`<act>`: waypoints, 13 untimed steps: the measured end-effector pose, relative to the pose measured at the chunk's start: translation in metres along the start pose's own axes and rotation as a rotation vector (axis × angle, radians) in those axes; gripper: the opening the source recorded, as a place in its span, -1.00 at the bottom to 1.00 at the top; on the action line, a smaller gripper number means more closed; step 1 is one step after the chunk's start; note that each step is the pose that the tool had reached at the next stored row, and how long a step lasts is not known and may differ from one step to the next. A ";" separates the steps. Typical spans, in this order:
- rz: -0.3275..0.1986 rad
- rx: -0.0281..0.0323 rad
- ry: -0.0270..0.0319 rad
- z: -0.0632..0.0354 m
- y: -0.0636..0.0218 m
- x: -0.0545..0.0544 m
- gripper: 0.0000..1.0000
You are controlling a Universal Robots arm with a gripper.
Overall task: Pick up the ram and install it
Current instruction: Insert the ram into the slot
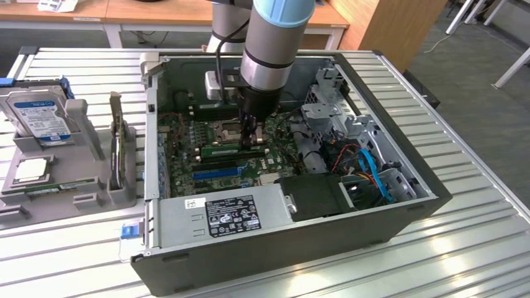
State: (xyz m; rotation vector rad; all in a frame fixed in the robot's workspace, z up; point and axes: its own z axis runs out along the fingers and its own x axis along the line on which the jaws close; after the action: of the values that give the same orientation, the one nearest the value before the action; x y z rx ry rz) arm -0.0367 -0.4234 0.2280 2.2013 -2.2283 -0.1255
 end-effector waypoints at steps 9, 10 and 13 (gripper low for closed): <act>0.000 0.0000 0.0000 0.0007 0.0000 0.000 -0.76; 0.000 0.0000 -0.0001 0.0007 -0.0001 0.000 -0.76; 0.000 0.0000 -0.0001 0.0007 0.0000 0.000 -0.76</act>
State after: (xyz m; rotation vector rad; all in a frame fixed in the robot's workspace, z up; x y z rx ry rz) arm -0.0367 -0.4234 0.2273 2.2014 -2.2283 -0.1256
